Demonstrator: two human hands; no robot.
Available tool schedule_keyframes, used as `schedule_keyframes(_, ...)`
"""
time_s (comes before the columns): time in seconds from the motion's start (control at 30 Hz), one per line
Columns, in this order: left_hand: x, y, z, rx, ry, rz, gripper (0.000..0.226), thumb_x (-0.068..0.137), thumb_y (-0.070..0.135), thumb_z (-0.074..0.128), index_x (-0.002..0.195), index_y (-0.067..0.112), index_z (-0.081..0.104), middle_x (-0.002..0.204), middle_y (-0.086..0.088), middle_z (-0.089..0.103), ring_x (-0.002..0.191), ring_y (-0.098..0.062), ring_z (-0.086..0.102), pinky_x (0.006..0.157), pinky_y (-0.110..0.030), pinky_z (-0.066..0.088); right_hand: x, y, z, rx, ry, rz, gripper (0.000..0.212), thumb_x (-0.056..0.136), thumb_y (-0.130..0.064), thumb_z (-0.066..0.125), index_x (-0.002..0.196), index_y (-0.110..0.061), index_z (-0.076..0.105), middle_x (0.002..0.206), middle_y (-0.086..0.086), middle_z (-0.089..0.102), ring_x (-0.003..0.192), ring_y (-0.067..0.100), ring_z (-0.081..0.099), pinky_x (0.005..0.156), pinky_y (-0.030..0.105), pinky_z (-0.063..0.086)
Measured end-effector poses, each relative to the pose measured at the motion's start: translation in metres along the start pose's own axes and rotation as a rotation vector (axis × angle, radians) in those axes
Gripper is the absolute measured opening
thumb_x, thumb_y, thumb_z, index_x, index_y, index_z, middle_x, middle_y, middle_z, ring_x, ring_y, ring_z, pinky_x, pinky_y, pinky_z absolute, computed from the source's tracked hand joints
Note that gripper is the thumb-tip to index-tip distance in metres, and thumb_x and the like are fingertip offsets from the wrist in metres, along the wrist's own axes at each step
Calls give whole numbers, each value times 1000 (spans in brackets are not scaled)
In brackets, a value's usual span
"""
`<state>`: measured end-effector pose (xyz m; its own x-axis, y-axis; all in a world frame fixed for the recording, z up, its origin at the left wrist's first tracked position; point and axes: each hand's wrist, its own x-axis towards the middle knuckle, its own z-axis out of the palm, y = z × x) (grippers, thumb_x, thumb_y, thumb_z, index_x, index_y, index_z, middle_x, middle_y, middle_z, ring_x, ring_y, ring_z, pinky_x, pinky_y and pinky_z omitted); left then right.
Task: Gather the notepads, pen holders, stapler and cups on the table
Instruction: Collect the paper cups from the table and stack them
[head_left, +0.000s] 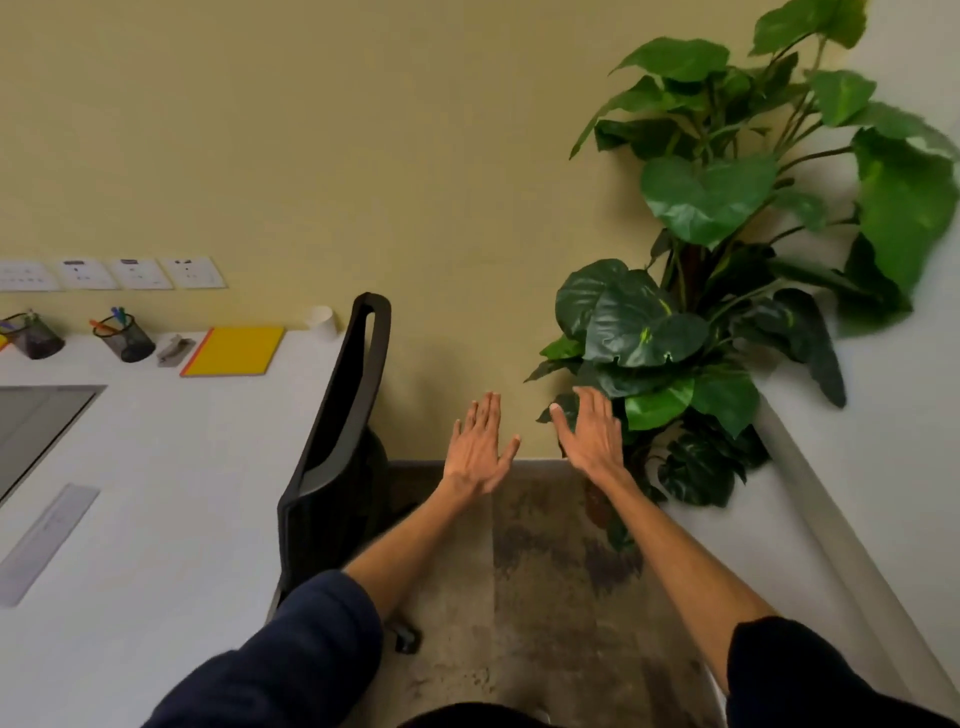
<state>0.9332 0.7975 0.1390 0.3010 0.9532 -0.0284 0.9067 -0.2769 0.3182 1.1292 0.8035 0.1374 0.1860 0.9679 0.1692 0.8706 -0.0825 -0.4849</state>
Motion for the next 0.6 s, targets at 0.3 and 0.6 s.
schedule_keyframes(0.3, 123, -24, -59, 51, 75, 57, 79, 99, 59, 21, 153, 13, -14, 163, -7, -5, 151, -25, 6, 122, -46, 15, 110, -24, 30, 8, -70, -151, 53, 100, -48, 35, 139, -14, 42, 144, 7, 42, 131, 24, 39, 108, 46, 33)
schedule_keyframes(0.6, 246, -120, -109, 163, 208, -118, 64, 100, 52, 29, 147, 8, 34, 162, -14, 15, 149, -30, 14, 117, -50, 22, 253, -88, 98, 68, -100, -266, 50, 100, -47, 35, 137, -16, 45, 142, 5, 44, 129, 22, 42, 105, 46, 38)
